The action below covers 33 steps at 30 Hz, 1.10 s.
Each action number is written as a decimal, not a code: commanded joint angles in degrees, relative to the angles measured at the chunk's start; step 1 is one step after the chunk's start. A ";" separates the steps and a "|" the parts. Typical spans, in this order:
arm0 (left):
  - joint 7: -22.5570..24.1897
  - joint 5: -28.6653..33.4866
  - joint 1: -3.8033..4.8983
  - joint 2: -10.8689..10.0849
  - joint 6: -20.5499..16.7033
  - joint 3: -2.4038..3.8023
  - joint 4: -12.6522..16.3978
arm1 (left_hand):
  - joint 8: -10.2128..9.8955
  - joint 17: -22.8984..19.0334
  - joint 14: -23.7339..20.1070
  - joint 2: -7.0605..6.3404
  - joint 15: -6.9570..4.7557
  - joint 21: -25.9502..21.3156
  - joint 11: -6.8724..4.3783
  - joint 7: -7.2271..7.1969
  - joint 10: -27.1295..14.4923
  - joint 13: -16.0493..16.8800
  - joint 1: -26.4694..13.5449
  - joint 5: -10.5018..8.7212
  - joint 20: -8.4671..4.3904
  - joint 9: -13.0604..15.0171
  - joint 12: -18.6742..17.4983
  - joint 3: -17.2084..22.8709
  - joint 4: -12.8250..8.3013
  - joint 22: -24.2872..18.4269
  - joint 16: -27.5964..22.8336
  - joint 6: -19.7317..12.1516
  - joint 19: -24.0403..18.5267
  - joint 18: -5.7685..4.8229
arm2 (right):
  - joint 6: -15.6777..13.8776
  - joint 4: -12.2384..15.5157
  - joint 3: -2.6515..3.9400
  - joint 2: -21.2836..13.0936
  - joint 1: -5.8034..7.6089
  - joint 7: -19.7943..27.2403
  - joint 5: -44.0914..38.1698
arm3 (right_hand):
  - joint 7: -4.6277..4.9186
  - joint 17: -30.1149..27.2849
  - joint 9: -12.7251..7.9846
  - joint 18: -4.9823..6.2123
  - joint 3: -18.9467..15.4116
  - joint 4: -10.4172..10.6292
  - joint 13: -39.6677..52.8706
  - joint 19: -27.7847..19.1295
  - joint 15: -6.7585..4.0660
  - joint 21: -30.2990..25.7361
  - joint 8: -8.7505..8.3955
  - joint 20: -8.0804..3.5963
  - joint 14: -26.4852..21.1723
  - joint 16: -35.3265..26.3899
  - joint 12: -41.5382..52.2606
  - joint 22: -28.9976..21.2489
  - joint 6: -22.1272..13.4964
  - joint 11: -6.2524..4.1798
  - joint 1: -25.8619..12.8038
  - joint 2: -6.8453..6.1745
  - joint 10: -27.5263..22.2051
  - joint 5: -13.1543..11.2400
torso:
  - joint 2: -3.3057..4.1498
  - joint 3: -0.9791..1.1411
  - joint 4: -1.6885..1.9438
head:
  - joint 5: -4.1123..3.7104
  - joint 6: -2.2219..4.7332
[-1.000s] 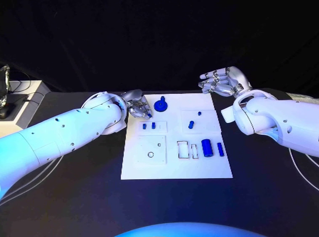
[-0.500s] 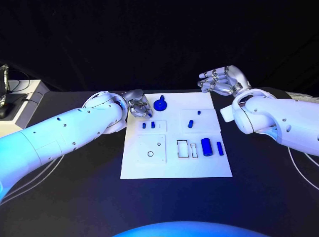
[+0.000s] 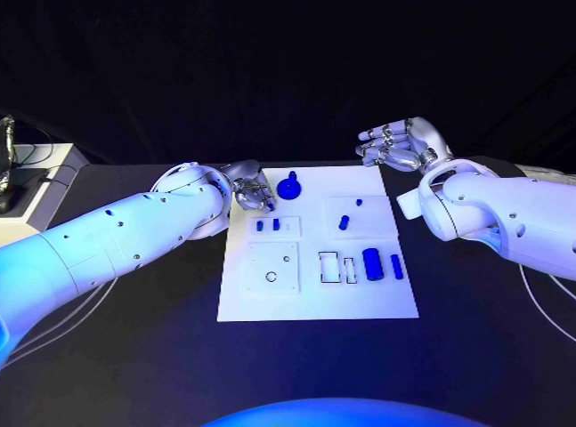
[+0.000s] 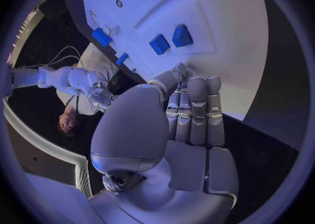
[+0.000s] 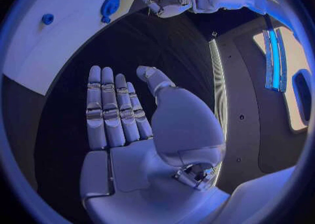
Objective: Assemble the parts on the task board
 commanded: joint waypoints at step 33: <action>-1.02 2.20 -0.40 -1.04 2.41 -0.60 0.27 | -0.09 0.23 -0.42 -1.14 -0.14 -0.50 -0.45 -0.18 0.33 0.07 0.47 0.16 0.17 -0.51 0.61 -0.40 -0.13 0.19 -0.70 -13.87 -0.36 -0.12 | 0.86 0.15 0.02 -0.09 -0.03 0.49 -0.32 | 0.19 -0.10 -0.04 0.98 0.32 -0.10 -0.08 -0.11 -0.13 -0.05 -0.36 0.27 -0.41 -0.24 -0.27 -0.07 -0.36 0.10 0.18 -0.06 -0.26 -0.07 | -0.06 -0.06 0.02 | -0.17 -0.16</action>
